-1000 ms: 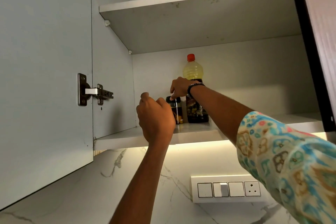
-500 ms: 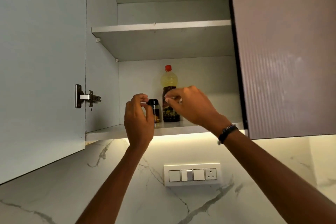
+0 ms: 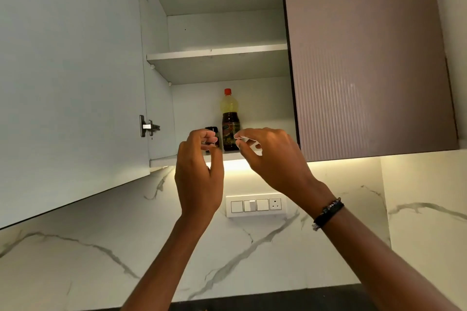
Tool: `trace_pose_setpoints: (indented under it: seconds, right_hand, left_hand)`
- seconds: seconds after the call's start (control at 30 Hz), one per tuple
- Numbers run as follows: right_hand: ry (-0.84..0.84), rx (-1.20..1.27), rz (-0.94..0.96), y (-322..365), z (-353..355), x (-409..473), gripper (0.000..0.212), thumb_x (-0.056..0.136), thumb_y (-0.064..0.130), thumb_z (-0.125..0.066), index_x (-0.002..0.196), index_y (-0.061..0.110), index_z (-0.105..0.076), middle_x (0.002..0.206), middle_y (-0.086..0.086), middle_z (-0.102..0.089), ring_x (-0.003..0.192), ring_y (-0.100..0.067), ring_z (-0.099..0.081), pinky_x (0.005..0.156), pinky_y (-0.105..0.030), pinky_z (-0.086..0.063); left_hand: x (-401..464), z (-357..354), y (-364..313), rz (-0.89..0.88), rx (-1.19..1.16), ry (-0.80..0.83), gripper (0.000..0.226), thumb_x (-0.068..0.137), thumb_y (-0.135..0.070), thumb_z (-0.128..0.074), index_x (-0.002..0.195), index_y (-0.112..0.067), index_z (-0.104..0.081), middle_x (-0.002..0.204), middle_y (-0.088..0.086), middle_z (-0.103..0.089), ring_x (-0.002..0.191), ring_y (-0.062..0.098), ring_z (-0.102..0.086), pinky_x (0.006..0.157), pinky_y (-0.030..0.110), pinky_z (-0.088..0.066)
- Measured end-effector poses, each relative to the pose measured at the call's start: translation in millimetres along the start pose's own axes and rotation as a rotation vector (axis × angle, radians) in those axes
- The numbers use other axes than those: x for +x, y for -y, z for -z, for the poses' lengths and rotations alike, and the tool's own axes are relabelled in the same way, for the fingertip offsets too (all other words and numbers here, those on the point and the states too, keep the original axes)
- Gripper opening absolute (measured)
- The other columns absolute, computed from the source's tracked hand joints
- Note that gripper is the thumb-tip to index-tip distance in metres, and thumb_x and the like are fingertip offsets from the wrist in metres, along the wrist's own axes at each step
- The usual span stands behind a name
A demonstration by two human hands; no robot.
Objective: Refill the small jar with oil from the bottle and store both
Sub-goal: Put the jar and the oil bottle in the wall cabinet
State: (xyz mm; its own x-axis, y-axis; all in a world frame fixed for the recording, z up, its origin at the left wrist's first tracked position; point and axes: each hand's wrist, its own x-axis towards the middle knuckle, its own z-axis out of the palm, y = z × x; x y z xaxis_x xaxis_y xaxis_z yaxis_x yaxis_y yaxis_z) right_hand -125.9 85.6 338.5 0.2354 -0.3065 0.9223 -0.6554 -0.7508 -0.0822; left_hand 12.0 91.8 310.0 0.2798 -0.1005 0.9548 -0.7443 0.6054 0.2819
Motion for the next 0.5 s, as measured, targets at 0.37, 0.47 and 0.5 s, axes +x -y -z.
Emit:
trace_pose_setpoints:
  seconds: [0.37, 0.47, 0.5]
  right_hand:
    - [-0.086, 0.156, 0.073, 126, 37, -53, 0.027, 0.091, 0.027, -0.061, 0.113, 0.015, -0.068, 0.106, 0.000, -0.072, 0.087, -0.011, -0.067, 0.070, -0.017, -0.048]
    - [-0.121, 0.188, 0.123, 163, 40, -63, 0.027, 0.086, 0.023, -0.065, 0.111, 0.013, -0.069, 0.103, -0.003, -0.073, 0.086, -0.015, -0.068, 0.068, -0.023, -0.051]
    - [-0.123, 0.205, 0.133, 176, 40, -65, 0.028, 0.085, 0.021, -0.065, 0.111, 0.012, -0.068, 0.103, -0.004, -0.072, 0.087, -0.016, -0.068, 0.069, -0.024, -0.052]
  left_hand:
    - [-38, 135, -64, -0.218, 0.118, -0.032, 0.042, 0.095, -0.047, -0.036, 0.110, -0.014, -0.058, 0.105, 0.008, -0.067, 0.092, 0.010, -0.055, 0.079, 0.032, -0.053]
    - [-42, 173, -73, -0.318, 0.160, -0.073, 0.036, 0.097, -0.046, -0.032, 0.112, -0.019, -0.050, 0.104, 0.009, -0.067, 0.093, 0.009, -0.054, 0.082, 0.025, -0.045]
    - [-43, 186, -75, -0.341, 0.169, -0.084, 0.034, 0.097, -0.045, -0.033, 0.112, -0.019, -0.049, 0.104, 0.009, -0.067, 0.094, 0.011, -0.054, 0.083, 0.024, -0.043]
